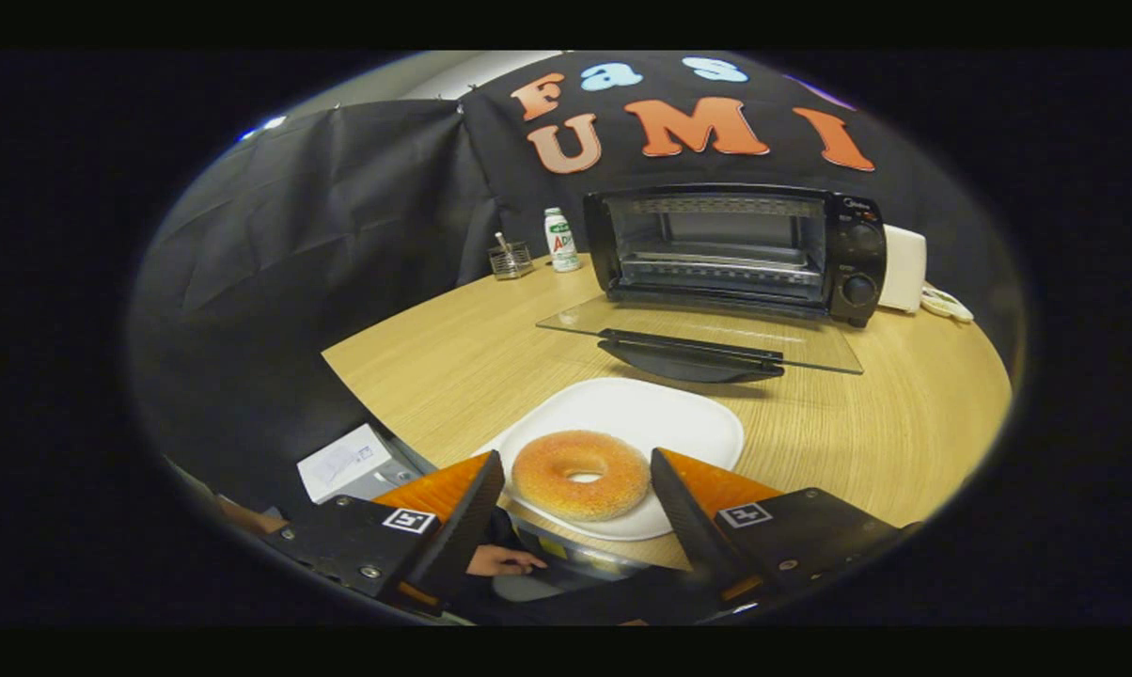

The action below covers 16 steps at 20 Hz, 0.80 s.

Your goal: Open the toaster oven, put the food inside, and close the toaster oven door.

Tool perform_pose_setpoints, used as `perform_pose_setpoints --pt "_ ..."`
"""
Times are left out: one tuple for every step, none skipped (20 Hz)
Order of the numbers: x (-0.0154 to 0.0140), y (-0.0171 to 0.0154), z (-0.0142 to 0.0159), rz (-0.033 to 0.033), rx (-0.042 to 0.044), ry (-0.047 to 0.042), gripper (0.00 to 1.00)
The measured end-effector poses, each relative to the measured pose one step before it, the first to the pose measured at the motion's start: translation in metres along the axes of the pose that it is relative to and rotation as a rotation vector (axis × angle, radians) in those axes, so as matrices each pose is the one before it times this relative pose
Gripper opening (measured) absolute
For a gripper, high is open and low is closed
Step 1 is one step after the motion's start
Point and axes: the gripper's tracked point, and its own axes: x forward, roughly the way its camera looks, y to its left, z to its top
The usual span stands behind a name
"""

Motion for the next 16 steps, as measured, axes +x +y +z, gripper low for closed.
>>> perform_pose_setpoints --pt "0.00124 -0.00005 -0.00647 -0.00122 -0.00869 0.01917 0.93" --pt "0.00077 -0.0006 0.00495 -0.00471 0.01012 -0.02475 0.94" --pt "0.00069 -0.0024 -0.00183 0.00067 0.00807 0.01214 0.93" --pt "0.00007 -0.00151 0.00112 -0.00035 0.01861 -0.00568 0.89" --pt "-0.00011 -0.00138 0.00003 0.0005 0.01855 0.00128 0.88" --pt "0.00024 -0.00233 0.0005 0.00353 0.02244 -0.00263 0.82" --pt "-0.00099 -0.00211 -0.00043 0.00212 0.02204 0.00071 0.8" --pt "-0.00155 -0.00175 0.0014 0.00714 0.02802 -0.00416 0.76" --pt "-0.00108 -0.00073 0.00136 0.01088 0.0354 -0.00352 0.74" --pt "-0.00182 -0.00151 0.00255 0.01213 0.03734 -0.00652 0.72" --pt "-0.0017 0.00009 0.00452 0.01105 0.03567 -0.01305 0.71" --pt "-0.00125 0.00007 0.00719 0.00932 0.03178 -0.01889 0.7" --pt "-0.00193 0.00297 0.00709 0.01584 0.03098 -0.02255 0.7" --pt "-0.00015 0.00207 0.00876 0.01593 0.03068 -0.02187 0.7" --pt "-0.00001 0.00383 0.00834 0.01882 0.03712 -0.02188 0.7" --pt "0.00097 0.00203 0.00869 0.01393 0.03853 -0.02018 0.7"
